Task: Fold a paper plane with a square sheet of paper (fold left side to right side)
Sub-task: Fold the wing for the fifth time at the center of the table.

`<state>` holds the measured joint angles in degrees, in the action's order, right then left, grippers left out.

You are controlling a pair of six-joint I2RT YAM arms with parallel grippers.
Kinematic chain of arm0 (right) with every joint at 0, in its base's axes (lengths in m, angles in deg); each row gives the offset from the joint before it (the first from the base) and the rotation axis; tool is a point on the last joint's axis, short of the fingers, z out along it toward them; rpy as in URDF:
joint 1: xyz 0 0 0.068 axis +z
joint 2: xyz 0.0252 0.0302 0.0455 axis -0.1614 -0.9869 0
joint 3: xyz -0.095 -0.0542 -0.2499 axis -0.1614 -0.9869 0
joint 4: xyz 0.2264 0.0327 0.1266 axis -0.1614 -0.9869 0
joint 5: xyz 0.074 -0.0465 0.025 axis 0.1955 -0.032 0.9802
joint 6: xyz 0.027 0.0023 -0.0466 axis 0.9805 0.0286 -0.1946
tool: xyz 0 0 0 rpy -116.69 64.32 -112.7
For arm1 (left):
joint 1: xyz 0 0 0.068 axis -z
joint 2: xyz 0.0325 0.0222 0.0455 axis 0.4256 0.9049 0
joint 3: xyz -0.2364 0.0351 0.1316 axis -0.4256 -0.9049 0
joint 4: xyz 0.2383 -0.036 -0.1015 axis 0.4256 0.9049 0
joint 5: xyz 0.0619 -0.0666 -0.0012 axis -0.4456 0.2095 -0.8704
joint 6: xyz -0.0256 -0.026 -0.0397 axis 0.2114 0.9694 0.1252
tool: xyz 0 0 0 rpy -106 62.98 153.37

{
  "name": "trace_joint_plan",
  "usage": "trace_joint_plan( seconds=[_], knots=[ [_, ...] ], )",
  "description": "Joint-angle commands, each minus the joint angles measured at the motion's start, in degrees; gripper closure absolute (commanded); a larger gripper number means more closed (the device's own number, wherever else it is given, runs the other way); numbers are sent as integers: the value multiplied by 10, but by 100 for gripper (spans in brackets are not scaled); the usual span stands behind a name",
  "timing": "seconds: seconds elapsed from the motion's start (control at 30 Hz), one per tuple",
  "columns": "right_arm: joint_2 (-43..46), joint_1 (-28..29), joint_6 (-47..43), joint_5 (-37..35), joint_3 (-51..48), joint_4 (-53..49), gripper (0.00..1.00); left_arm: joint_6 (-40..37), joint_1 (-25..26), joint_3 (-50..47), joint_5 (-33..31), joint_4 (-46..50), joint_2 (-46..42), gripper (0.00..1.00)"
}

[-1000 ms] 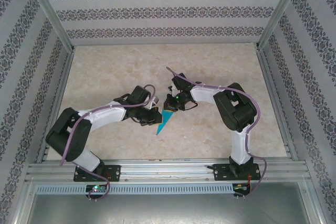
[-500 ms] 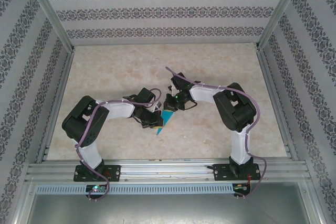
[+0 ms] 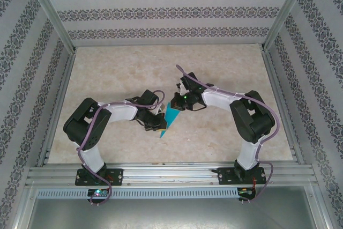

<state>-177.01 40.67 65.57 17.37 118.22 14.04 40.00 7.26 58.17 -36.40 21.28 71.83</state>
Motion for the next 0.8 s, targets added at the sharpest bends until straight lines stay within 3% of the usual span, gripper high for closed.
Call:
trace_joint_plan(
  seconds=[0.0, 0.53, 0.77],
  knots=[
    [-16, 3, 8, -4, -19, 20, 100, -16, -4, -7, -32, 36, 10, 100],
    [-64, -19, -3, -5, -43, 16, 100, -24, -5, -8, -37, 45, -3, 100],
    [-71, -15, 4, 0, -67, 19, 100, -7, -5, 23, 4, 18, -32, 100]
  ],
)
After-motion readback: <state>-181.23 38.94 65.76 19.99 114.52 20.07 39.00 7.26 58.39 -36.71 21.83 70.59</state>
